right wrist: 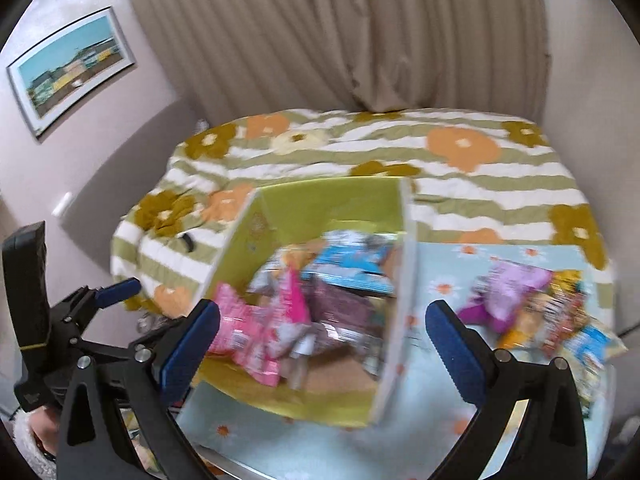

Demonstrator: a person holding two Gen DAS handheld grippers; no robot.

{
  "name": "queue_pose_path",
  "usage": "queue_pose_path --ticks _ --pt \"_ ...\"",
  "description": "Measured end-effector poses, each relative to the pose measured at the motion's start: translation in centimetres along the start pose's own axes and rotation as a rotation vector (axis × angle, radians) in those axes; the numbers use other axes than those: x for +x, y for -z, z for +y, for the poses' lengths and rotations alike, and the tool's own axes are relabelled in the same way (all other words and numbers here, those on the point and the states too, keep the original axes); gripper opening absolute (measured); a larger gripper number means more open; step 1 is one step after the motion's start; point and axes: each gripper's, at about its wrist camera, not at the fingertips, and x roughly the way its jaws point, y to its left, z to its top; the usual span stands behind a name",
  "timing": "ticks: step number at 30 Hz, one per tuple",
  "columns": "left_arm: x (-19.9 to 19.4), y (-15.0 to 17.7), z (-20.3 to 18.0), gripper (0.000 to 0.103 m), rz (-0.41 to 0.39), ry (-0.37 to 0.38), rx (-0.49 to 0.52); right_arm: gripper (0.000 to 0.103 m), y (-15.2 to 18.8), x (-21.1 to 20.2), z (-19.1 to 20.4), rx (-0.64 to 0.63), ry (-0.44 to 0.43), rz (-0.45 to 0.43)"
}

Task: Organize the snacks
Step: 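Move both tools to the pile and grasp orange-cream and blue-white bags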

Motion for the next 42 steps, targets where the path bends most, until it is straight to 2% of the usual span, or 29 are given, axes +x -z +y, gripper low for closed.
queue_pose_path --ticks 6,10,13,21,26,30,35,42 --pt "-0.3 -0.9 -5.7 0.102 -0.024 0.081 0.073 0.102 1.5 -5.0 -4.9 0.064 0.114 -0.062" --pt "-0.2 -0.9 -10.3 0.102 -0.036 0.101 0.113 0.102 2.4 -7.5 -9.5 0.116 0.165 -0.089" --pt "0.2 -0.8 -13.4 0.102 -0.035 0.113 0.108 0.102 3.1 -8.9 -12.8 0.124 0.192 -0.092" --pt "3.1 0.0 -22.0 0.102 0.021 0.078 0.031 0.102 4.0 -10.0 -22.5 0.077 0.217 -0.053" --pt "6.3 1.2 -26.1 0.102 0.071 0.061 -0.018 0.102 4.3 -8.6 -27.1 0.053 0.197 -0.008" --pt "9.5 2.1 -27.9 0.102 0.123 0.042 -0.047 0.102 4.6 -5.9 -30.3 0.049 0.163 0.045" --pt "13.5 3.2 -29.3 0.102 0.183 0.023 -0.097 0.102 5.3 -2.5 -32.4 0.042 0.109 0.109" --pt "18.3 4.6 -30.7 0.102 0.27 -0.005 -0.145 0.102 6.4 2.2 -33.8 -0.054 0.063 0.202"
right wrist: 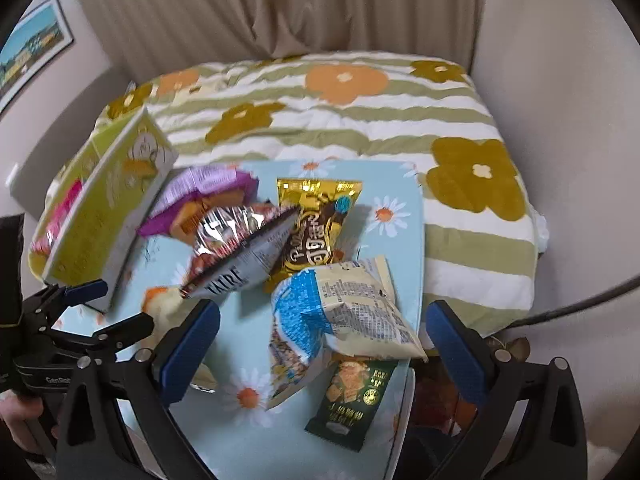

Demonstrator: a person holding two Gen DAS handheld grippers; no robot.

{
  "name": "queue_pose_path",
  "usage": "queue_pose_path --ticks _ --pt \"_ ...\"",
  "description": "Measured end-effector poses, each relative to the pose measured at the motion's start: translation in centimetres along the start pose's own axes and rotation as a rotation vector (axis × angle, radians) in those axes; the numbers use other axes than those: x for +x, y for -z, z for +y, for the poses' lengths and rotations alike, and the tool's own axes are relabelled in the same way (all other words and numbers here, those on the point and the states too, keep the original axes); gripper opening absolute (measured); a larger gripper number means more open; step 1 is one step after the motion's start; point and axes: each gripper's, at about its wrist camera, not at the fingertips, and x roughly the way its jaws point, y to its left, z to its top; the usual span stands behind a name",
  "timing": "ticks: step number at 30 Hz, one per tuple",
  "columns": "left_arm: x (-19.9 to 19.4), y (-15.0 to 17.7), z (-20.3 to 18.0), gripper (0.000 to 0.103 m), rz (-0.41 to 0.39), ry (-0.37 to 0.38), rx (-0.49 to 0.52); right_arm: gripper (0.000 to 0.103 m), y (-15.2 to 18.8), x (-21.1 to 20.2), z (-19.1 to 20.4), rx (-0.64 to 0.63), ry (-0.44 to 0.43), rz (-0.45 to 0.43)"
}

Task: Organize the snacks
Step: 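Move both tools to the pile and grasp orange-cream and blue-white bags, then lift orange-cream bag with left tool while right tool lifts blue-white bag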

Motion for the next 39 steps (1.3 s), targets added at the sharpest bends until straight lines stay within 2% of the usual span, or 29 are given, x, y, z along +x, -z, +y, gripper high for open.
queue_pose_path --ticks 7,17,19,20,23,27,39 --pt "3.4 0.8 -0.9 0.102 0.064 -0.018 -0.028 0.102 0.0 2.9 -0.7 -0.015 -0.042 0.053" --pt "6.2 2.1 -1.8 0.101 0.106 -0.088 -0.022 0.102 0.5 5.1 -1.5 -0.033 -0.027 0.074" --pt "6.6 2.3 -2.0 0.098 0.111 -0.085 -0.023 0.102 0.5 5.6 -1.8 -0.033 -0.028 0.085" --pt "6.9 2.4 -2.2 0.09 0.118 -0.079 -0.026 0.102 0.6 5.8 -1.9 -0.028 -0.032 0.088" --pt "7.0 2.7 -2.7 0.076 0.111 -0.112 0.001 0.102 0.8 6.2 -2.3 -0.009 -0.051 0.097" --pt "6.5 2.9 -2.6 0.064 0.098 -0.115 0.011 0.102 0.8 6.9 -2.3 -0.003 -0.075 0.111" --pt "5.3 4.2 1.0 0.061 0.111 -0.087 -0.025 0.102 0.4 8.2 -1.8 -0.008 -0.12 0.129"
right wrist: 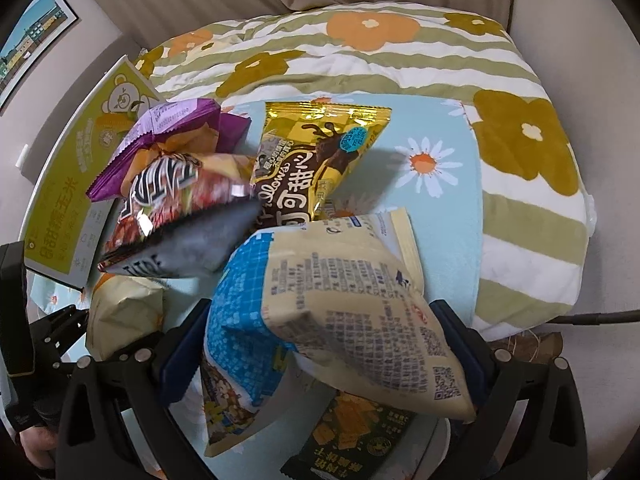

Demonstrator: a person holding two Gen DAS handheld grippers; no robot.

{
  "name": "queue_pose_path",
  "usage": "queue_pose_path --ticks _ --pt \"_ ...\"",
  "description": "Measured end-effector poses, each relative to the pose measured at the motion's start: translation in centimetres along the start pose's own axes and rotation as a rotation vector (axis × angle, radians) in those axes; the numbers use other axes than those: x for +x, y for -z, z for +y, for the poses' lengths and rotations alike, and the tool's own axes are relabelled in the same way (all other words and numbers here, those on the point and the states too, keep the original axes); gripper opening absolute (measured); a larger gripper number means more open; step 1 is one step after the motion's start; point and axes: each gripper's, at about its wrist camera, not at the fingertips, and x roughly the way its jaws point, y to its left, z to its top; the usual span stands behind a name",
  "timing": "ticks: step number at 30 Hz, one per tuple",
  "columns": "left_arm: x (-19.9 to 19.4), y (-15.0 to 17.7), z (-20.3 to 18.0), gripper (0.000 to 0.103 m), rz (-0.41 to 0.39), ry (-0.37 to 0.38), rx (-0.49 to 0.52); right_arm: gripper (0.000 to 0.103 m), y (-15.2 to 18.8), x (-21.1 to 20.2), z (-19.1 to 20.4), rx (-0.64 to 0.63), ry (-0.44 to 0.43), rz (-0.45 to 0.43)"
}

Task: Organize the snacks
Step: 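Lift orange-cream bag with left tool while right tool lifts blue-white bag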

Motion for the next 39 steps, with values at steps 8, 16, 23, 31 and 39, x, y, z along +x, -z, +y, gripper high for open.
queue_pose_path --ticks 8,16,23,31,39 --pt "-0.8 1.6 1.7 0.061 -0.003 0.003 -0.007 0.102 0.4 0.2 -0.2 0.017 -0.032 -0.009" --pt "-2.6 1.8 2.0 0.061 -0.028 0.003 0.001 0.068 1.8 -0.9 0.7 0.012 -0.028 -0.024" --pt "-5.2 2.4 1.3 0.061 -0.07 0.003 0.009 0.062 2.1 -3.3 1.8 0.007 -0.028 -0.066" --pt "-10.1 2.4 1.1 0.061 -0.144 0.015 0.009 0.061 2.9 -7.6 3.4 -0.001 -0.03 -0.127" --pt "-16.7 1.4 2.5 0.061 -0.291 0.015 0.006 0.061 1.9 -12.7 7.1 -0.084 -0.047 -0.217"
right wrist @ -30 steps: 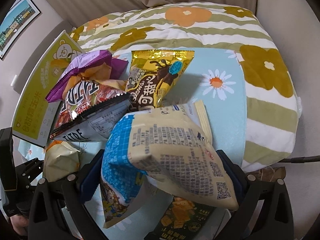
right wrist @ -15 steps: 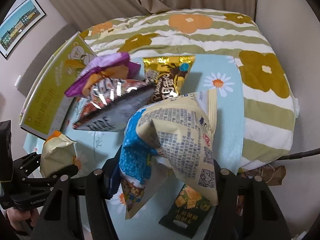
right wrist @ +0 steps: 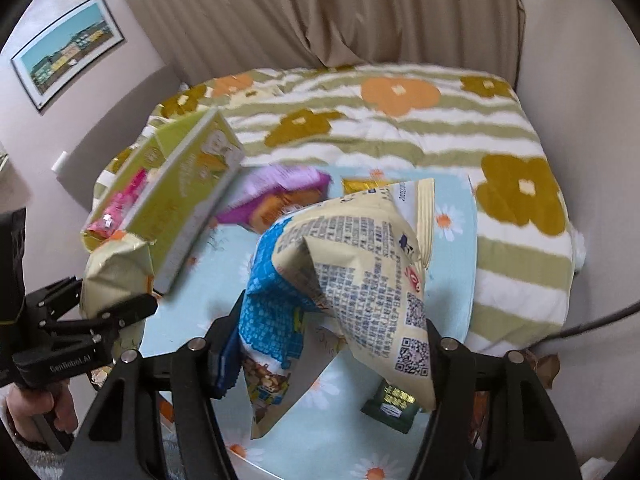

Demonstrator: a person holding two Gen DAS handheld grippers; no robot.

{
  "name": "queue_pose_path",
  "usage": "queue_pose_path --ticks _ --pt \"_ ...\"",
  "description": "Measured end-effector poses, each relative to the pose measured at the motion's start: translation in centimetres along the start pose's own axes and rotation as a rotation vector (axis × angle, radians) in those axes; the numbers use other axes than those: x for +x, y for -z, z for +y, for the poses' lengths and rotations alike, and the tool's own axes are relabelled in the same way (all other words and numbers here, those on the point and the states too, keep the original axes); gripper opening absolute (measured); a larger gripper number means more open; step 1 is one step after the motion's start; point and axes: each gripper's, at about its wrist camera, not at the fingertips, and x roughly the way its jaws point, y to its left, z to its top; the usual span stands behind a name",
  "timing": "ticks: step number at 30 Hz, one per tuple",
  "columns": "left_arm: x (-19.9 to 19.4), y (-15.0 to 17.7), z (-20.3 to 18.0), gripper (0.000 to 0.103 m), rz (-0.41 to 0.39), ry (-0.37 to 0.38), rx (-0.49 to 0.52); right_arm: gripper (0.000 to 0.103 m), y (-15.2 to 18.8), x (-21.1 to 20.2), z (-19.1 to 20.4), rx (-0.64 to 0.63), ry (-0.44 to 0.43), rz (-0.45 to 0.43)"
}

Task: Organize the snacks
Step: 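Lift orange-cream bag with left tool while right tool lifts blue-white bag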

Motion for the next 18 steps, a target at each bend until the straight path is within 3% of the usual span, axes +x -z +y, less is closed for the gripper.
queue_pose_path --ticks 10,18 --pt "-4.7 -4.4 6.1 0.061 -0.133 -0.018 -0.032 0.061 -5.6 -0.8 7.4 -0.088 -0.054 -0.101" --pt "-5.0 -9.6 14.1 0.061 -0.16 -0.035 -0.043 0.061 -11.1 2.5 14.2 -0.11 -0.074 -0.133"
